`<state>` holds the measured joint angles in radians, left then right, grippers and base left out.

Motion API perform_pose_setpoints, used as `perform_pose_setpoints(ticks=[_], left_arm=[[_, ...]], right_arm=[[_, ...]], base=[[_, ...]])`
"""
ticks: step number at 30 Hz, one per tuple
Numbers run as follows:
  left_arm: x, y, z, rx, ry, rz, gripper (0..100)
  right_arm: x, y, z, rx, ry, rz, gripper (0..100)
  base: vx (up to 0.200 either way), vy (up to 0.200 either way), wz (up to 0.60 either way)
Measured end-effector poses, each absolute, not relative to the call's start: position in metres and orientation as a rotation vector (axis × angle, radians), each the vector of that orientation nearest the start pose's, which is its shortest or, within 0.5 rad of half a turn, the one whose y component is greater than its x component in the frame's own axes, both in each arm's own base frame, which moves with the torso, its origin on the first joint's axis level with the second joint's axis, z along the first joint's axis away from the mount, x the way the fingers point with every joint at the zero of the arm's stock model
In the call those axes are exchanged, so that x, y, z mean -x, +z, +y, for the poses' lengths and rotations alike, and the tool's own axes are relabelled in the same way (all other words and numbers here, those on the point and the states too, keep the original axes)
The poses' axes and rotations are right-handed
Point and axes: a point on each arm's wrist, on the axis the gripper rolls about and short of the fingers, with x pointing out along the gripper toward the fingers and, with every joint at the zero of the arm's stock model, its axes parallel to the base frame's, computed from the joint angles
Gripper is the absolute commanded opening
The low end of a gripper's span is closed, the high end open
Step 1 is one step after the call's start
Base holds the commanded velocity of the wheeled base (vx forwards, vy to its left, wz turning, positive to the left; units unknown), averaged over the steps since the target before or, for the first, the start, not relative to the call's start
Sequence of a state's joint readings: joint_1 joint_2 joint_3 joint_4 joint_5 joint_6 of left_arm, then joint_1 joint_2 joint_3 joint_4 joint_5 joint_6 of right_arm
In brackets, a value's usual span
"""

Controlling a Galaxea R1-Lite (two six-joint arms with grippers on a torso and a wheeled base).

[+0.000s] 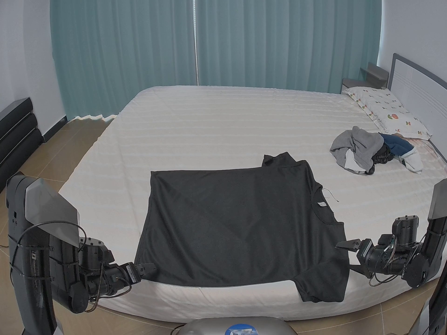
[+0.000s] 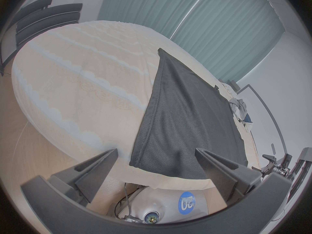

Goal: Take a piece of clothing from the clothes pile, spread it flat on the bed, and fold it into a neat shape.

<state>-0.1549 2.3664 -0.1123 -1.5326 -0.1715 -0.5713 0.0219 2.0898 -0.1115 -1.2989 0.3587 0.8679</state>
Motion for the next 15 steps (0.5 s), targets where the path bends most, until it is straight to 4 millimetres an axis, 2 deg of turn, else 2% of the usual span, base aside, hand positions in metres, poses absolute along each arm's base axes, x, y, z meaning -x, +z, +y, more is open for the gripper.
perform_pose_setpoints(ticks=[1,15], left_arm=[[-0.236,-0.041,-0.041,0.546,-0.098,0.795,0],[-0.222,-0.043,-0.04,0.564,-0.056,0.848,0]], right_arm=[[-0.227,0.007,0.013,-0.938,0.05,0.796,100],[-0.226,0.006,0.012,-0.937,0.045,0.797,100]], base=[[0.0,0.0,0.0],[0.0,0.0,0.0]])
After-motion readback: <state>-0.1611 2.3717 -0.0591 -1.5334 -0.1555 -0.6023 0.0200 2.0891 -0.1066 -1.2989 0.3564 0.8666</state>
